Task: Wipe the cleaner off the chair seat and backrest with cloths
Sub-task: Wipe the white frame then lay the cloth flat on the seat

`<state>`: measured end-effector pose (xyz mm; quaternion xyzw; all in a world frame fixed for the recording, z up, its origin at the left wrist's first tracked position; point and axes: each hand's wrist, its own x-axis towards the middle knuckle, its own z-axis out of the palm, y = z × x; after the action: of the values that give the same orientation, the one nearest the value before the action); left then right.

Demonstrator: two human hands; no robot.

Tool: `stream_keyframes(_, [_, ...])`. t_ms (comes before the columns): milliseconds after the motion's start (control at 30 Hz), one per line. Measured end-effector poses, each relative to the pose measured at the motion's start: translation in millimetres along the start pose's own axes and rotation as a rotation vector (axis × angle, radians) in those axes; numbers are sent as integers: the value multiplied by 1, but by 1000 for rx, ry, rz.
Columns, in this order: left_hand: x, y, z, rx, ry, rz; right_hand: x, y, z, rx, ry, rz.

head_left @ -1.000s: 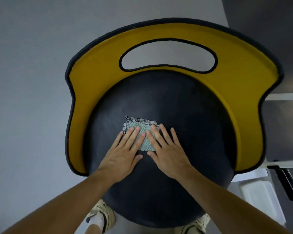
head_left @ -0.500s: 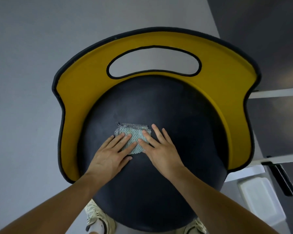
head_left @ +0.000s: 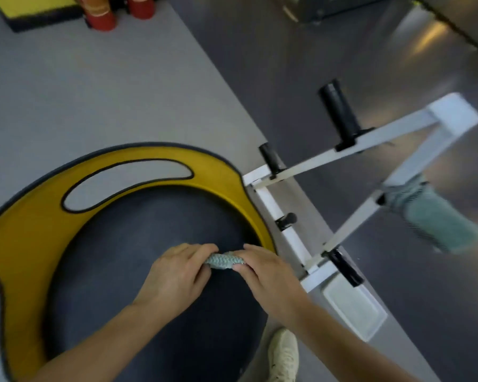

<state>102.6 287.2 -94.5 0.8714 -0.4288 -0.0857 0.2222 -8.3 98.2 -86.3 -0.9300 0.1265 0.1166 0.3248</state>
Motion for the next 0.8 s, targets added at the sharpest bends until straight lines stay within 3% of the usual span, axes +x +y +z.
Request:
stream_keyframes(267, [98,140,-11,1,-105,241,-90,66,-124,187,307,166])
stream_keyframes(467, [153,211,-47,-52,-90,403,-127,82,-197,277,438,144])
stream_keyframes(667, [216,236,-131,5,124,508,-95,44,-294,333,515,-49])
stream_keyframes(800, [268,238,-179,6,280,424,-36,33,-364,382,509,-185])
